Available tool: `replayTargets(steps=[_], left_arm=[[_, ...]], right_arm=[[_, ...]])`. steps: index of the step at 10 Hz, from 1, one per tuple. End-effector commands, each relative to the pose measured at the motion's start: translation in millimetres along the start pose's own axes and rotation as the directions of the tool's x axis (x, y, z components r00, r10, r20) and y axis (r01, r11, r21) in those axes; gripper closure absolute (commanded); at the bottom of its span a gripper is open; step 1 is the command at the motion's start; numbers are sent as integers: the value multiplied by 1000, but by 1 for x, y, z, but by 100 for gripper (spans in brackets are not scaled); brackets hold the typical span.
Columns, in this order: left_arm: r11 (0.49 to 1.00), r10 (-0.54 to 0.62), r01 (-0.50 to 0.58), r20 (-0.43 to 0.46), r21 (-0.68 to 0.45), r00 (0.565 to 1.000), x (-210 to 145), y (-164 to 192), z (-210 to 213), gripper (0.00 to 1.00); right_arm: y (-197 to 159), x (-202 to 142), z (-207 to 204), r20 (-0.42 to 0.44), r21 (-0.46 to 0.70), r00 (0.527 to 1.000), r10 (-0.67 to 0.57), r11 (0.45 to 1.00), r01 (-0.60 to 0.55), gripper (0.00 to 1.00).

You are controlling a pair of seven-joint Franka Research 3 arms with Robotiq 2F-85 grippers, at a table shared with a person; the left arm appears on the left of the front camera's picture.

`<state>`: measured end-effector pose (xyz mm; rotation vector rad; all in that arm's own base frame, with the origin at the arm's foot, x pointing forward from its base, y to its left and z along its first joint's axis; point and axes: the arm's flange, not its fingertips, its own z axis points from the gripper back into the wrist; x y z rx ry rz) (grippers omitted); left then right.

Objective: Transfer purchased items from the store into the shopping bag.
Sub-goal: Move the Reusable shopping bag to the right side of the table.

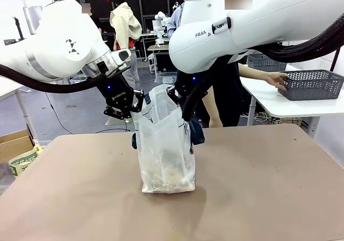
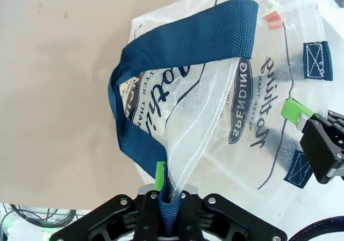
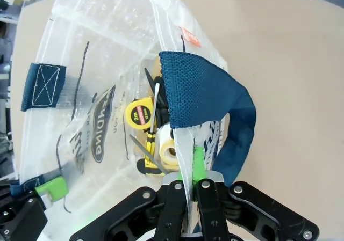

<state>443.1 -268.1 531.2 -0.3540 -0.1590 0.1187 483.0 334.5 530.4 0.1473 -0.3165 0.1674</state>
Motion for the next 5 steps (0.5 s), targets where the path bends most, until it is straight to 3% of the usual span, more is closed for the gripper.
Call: replayTargets(steps=[1, 3, 5], left_arm=[[998, -59, 59, -10, -10, 998, -3, -9, -3, 100], [995, -99, 99, 0, -18, 995, -10, -14, -1, 100], [989, -150, 150, 37, -13, 988, -19, -15, 0, 100]], right_arm=[[-1, 0, 0, 0, 0, 1000, -1, 1000, 1, 100], [-1, 12, -4, -125, -16, 975, -182, 983, 182, 100], [-1, 20, -4, -193, -102, 927, -323, 946, 308, 100]])
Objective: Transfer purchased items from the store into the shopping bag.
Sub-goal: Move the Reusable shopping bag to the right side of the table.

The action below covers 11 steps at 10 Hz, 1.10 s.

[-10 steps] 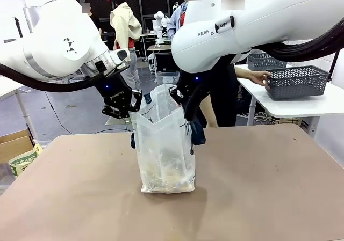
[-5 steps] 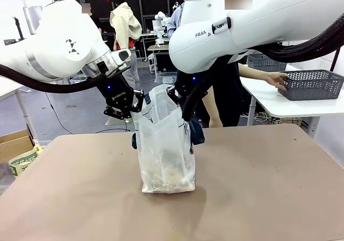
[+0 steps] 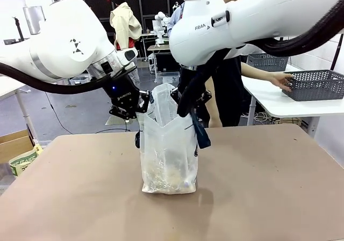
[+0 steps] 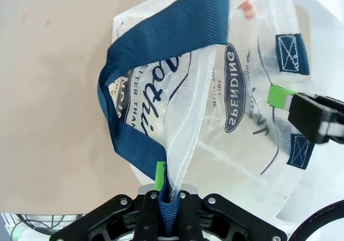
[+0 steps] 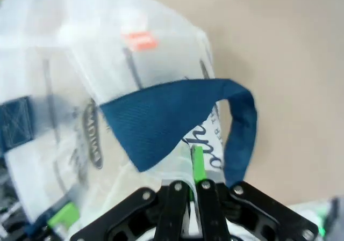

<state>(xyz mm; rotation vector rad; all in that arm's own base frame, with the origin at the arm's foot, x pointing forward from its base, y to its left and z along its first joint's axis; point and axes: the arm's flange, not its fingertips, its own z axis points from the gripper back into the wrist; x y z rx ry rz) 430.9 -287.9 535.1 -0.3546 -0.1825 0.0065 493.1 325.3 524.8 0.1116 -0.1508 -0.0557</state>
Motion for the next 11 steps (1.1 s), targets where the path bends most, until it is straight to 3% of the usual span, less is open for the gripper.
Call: replayTargets(steps=[1, 2, 3, 5, 8, 11], left_arm=[[999, -38, 38, 49, 2, 998, -7, 3, 2, 100], [999, -43, 43, 48, -4, 998, -7, 2, 3, 100], [1000, 6, -6, 46, 4, 999, -5, 6, 5, 100], [1000, -20, 20, 15, -1, 1000, -1, 0, 3, 100], [988, -114, 113, 4, -101, 994, -3, -9, -6, 100], [981, -133, 134, 13, -138, 991, -6, -14, -4, 100]], right_arm=[[15, 12, 6, -61, -41, 986, -158, 987, 156, 100], [16, 15, 6, -45, -60, 982, -181, 982, 178, 100], [0, 4, 0, -34, -25, 996, -79, 997, 78, 100], [4, 9, 1, -49, -41, 989, -139, 990, 137, 100], [17, 2, -2, -31, 42, 996, -89, 995, 90, 100], [28, -4, -5, -8, 74, 996, -85, 994, 85, 100]])
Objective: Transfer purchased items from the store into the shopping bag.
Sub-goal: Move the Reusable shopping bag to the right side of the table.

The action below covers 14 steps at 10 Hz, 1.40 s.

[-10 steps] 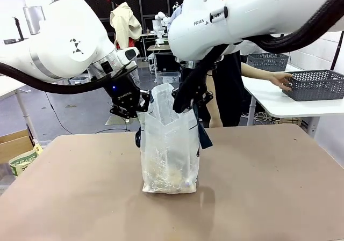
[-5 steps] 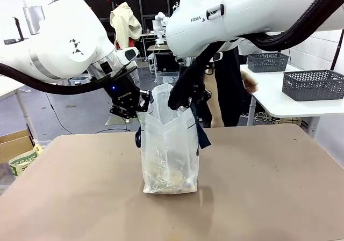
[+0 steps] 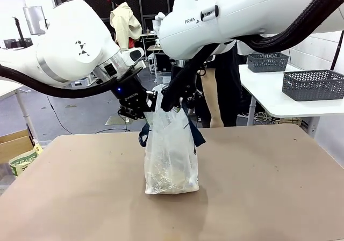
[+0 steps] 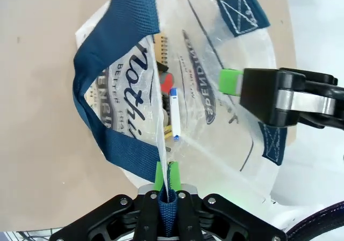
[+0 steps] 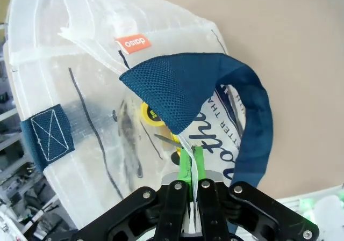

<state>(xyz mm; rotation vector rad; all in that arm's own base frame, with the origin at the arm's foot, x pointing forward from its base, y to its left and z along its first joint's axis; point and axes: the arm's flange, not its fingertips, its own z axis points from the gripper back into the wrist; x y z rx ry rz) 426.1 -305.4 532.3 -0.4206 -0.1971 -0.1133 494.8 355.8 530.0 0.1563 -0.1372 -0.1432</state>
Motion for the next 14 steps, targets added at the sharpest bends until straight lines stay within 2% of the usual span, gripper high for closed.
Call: replayTargets(steps=[1, 4, 7, 11, 12, 13, 14], left_arm=[[998, -23, 24, 16, -62, 1000, -1, -1, 3, 100], [997, -31, 32, 18, -73, 999, 2, -4, 2, 100], [999, -39, 42, 83, -28, 996, 9, -4, -9, 100], [999, -39, 41, 114, -20, 993, 14, -6, -14, 100], [999, -23, 25, 69, -30, 997, 12, -4, -17, 100], [999, -23, 25, 69, -30, 997, 12, -4, -17, 100], [999, -26, 28, 73, -28, 997, 12, -4, -19, 94]], right_arm=[[-2, -5, -8, 12, 47, 1000, -3, 999, 3, 100], [2, -7, -10, 23, 68, 1000, -8, 998, 6, 100], [6, -12, -8, 8, 93, 1000, -5, 996, 4, 100], [8, -17, -5, 13, 90, 1000, -19, 996, 17, 100], [8, -17, -4, 10, 92, 1000, -20, 996, 19, 100], [9, -17, -4, 9, 94, 1000, -21, 995, 20, 100], [9, -15, -5, 6, 96, 1000, -19, 995, 18, 100]])
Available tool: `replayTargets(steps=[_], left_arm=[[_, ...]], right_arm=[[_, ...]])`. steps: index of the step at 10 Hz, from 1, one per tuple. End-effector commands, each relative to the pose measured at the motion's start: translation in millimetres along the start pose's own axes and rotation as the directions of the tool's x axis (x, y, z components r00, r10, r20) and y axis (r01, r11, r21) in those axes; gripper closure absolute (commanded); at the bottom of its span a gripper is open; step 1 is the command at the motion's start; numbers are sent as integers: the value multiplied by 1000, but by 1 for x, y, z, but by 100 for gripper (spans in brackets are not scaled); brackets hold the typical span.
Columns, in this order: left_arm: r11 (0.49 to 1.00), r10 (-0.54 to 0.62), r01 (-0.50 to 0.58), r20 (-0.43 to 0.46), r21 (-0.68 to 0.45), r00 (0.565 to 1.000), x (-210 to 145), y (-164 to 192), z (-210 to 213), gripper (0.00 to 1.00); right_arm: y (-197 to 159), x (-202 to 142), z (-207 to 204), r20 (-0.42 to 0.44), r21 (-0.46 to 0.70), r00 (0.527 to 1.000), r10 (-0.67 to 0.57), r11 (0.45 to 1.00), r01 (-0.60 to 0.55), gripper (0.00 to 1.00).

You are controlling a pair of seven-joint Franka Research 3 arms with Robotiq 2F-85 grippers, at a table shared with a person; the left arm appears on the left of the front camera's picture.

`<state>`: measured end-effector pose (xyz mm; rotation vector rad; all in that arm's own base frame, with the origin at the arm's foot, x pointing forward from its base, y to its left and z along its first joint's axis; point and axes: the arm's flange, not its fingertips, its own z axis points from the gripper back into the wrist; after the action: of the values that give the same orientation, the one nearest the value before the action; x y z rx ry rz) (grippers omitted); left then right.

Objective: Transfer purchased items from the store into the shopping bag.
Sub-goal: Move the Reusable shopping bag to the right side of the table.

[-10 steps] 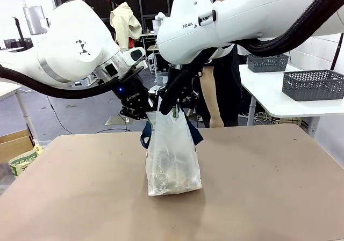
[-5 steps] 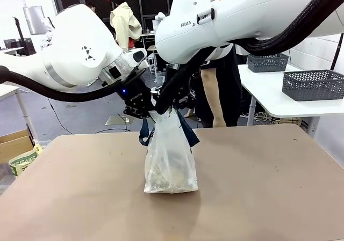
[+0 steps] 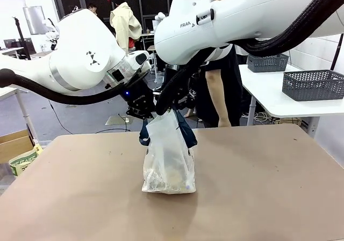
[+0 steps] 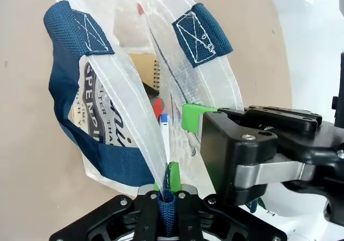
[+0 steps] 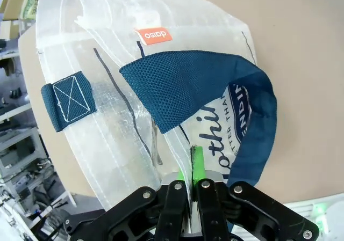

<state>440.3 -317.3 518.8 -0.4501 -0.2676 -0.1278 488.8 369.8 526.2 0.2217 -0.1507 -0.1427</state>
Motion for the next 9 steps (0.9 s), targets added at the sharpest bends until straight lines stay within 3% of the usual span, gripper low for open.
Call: replayTargets(steps=[1, 4, 5, 9], left_arm=[[1000, -11, 12, 15, -17, 1000, -3, -1, 7, 74], [992, -14, 14, -1, -124, 1000, -9, -1, 22, 14], [989, -13, 11, -10, -146, 1000, -9, -1, 24, 0], [983, -33, 27, -29, -180, 999, -11, -8, 26, 0]], right_arm=[[-3, -6, 0, -2, 30, 1000, -15, 999, 16, 100], [-3, -5, -1, -6, 34, 1000, -11, 999, 11, 100], [-3, -5, -1, -5, 34, 1000, -12, 999, 12, 100], [-4, -5, -2, -5, 31, 1000, -8, 1000, 8, 100]])
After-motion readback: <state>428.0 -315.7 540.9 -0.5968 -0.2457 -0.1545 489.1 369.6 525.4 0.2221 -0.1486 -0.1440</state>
